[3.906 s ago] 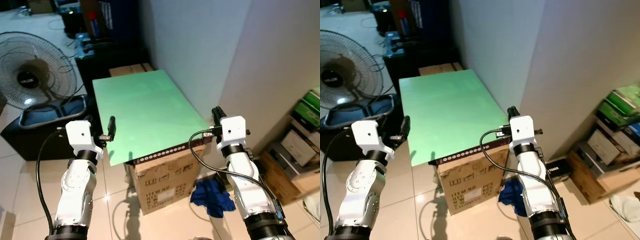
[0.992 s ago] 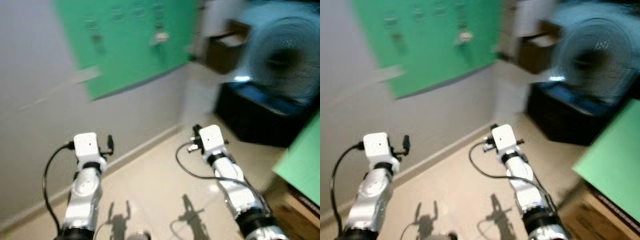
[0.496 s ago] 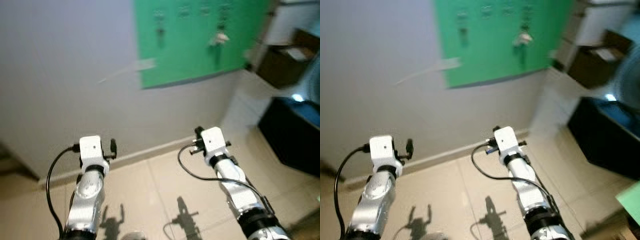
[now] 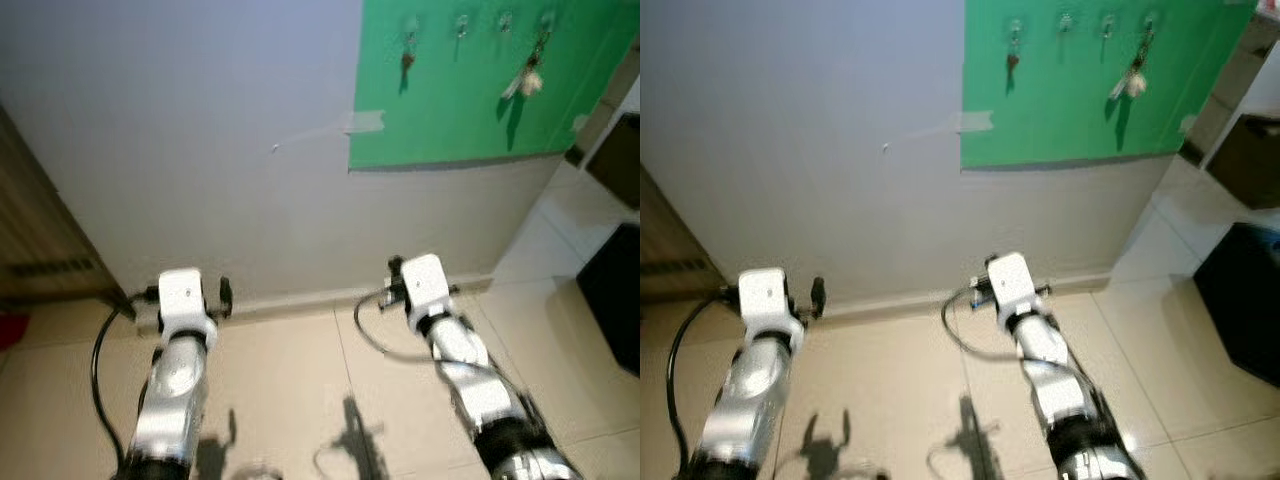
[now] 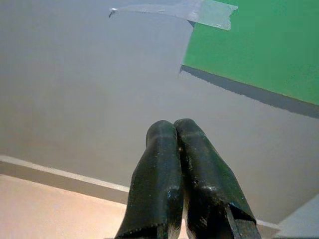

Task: Hang keys on a hook

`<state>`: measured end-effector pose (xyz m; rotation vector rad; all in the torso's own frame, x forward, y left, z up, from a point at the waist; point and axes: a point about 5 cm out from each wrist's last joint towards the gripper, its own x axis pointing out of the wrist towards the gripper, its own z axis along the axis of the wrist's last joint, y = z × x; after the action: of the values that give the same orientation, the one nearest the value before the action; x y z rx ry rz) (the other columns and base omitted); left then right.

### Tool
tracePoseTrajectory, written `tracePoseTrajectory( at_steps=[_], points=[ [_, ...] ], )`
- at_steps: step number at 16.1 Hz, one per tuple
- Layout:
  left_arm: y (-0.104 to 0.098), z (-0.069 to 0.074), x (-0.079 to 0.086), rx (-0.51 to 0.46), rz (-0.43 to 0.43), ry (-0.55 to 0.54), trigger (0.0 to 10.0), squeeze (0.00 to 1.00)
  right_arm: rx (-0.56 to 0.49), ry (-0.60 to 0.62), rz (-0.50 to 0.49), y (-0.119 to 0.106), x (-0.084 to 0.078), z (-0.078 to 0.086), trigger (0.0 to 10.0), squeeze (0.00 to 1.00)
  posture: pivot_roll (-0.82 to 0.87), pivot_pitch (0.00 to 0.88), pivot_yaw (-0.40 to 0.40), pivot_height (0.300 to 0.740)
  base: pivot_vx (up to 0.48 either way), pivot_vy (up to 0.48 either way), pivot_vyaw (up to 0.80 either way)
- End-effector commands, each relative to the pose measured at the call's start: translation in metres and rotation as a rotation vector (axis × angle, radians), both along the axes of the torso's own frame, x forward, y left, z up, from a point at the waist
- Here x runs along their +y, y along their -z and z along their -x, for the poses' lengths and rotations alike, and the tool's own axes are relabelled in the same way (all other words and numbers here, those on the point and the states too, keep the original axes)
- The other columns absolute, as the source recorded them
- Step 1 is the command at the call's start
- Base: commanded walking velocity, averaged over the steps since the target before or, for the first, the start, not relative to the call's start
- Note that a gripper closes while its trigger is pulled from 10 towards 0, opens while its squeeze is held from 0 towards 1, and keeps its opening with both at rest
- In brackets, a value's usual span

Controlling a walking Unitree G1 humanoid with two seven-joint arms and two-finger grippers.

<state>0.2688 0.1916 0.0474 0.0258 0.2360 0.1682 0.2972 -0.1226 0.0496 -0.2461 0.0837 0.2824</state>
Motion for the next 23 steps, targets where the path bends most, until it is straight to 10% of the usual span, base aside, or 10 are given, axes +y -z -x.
tracePoseTrajectory(
  at_steps=[1, 16, 17, 23],
  points=[
    [-0.002, -0.001, 0.0, -0.009, -0.03, -0.002, 10.0, 0.0, -0.001, -0.004, 0.012, 0.001, 0.0, 0.001, 0.0, 0.0, -0.1, 0.0, 0.008, 0.74, 0.0, 0.0, 0.0],
    [-0.003, -0.004, -0.003, -0.006, -0.043, 0.023, 10.0, 0.0, 0.001, -0.032, 0.02, 0.005, 0.007, 0.005, 0.0, 0.0, -0.11, 0.0, 0.024, 0.74, 0.398, 0.138, 0.0],
    [-0.003, -0.004, -0.003, -0.006, -0.045, 0.023, 10.0, 0.0, 0.012, -0.035, 0.022, 0.006, 0.007, 0.005, 10.0, 0.0, -0.11, 0.0, 0.024, 0.74, 0.48, 0.0, 0.0],
    [-0.002, -0.004, -0.001, 0.0, -0.073, 0.021, 10.0, 0.0, 0.032, -0.052, 0.021, 0.008, 0.013, 0.006, 10.0, 0.0, -0.1, 0.0, 0.025, 0.74, 0.475, 0.0, 0.0]
  ],
)
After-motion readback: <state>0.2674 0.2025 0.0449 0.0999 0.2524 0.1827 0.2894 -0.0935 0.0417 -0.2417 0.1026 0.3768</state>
